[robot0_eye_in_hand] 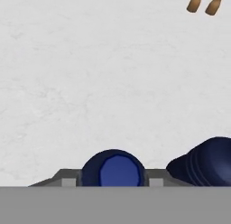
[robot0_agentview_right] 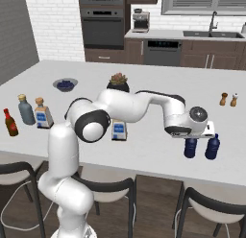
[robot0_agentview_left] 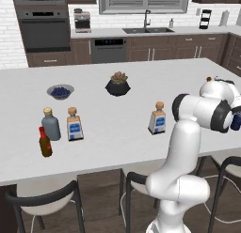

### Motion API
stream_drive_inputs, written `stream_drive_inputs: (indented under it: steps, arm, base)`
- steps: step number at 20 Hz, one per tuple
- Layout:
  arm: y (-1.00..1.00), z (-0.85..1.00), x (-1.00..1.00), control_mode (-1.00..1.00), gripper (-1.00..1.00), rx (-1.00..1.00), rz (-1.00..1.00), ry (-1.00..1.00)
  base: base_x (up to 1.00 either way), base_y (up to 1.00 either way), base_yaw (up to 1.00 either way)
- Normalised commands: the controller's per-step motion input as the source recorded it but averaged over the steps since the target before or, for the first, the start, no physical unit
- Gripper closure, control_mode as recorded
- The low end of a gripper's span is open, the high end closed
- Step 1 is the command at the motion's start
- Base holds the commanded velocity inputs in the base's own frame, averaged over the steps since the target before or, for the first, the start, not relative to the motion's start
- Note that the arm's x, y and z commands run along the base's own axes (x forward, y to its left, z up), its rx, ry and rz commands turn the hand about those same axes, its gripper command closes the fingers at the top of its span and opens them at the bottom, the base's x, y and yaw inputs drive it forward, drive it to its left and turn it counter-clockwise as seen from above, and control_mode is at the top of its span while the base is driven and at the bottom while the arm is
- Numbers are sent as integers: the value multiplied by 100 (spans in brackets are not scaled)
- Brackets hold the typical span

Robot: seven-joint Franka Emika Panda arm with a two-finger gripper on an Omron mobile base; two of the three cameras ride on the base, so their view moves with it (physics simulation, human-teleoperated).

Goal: Move the plastic bottles in the middle to the plastics group, and the glass bottles in the middle to the glass group.

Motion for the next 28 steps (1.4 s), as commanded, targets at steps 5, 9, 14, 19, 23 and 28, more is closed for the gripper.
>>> stream_drive_inputs:
  steps: [5, 9, 14, 19, 23, 28]
  arm:
    - [-1, 0, 1, -100, 100, 0, -3, 0]
    - [-1, 0, 1, -100, 100, 0, -3, 0]
    - [0, 0, 0, -100, 100, 0, -3, 0]
    - [-14, 0, 0, -100, 100, 2, -2, -1]
    - [-20, -11, 0, -100, 100, 9, -2, -10]
    - [-18, -7, 0, -100, 100, 14, -2, -18]
  base:
    - [0, 0, 0]
    - [0, 0, 0]
    - [0, 0, 0]
    - [0, 0, 0]
    - [0, 0, 0]
    - [0, 0, 0]
